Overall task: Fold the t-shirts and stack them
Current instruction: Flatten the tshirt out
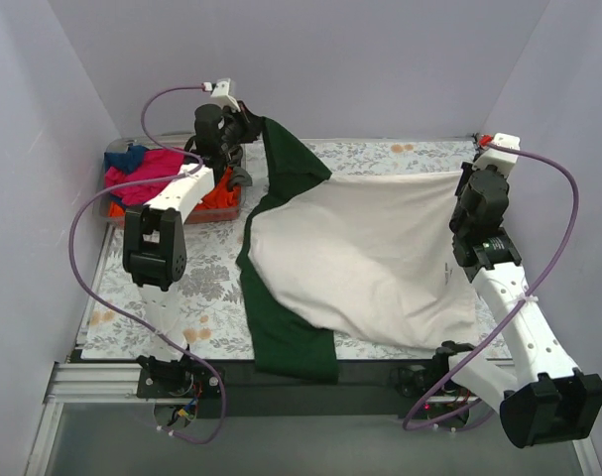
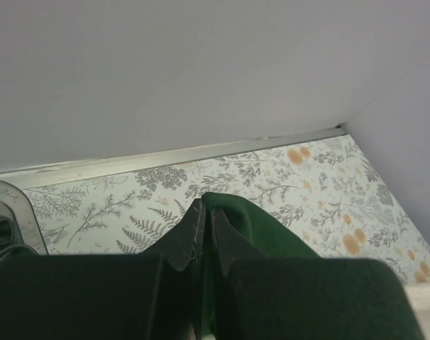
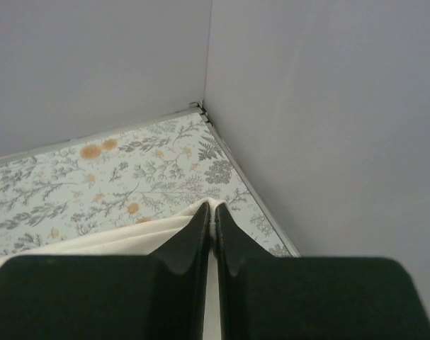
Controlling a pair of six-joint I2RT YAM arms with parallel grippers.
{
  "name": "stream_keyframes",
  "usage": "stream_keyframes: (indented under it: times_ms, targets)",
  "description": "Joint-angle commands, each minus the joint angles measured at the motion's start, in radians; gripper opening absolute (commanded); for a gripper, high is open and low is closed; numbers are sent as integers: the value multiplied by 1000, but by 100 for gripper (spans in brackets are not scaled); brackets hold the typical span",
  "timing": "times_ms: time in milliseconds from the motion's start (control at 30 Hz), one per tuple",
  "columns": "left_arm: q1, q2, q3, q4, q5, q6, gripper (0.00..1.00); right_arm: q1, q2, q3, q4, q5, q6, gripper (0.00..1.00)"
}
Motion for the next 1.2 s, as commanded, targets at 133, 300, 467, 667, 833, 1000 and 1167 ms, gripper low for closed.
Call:
stream_keyframes:
  times_ms: [133,300,467,667,833,1000,1167]
  targets:
    - [6,66,214,101,-10,-26,0,-2,61,-23,255,96,-5,1]
    - [6,138,265,87,-33,-36,0,-2,126,-71,333,110,-2,1]
    - [6,179,300,71,-19,-41,0,0,212,-77,370,111,10,1]
    - [6,193,293,79,-19,-27,0,0,279,-57,385,118,23,1]
    - [6,237,351,45,-22,-27,0,0,318,-55,419,130,41,1]
    - [6,308,428,33,-42,-46,0,3,385,-63,526,174,69,1]
    - [6,420,555,65,-129,-79,0,6,524,-6,652,240,24,1]
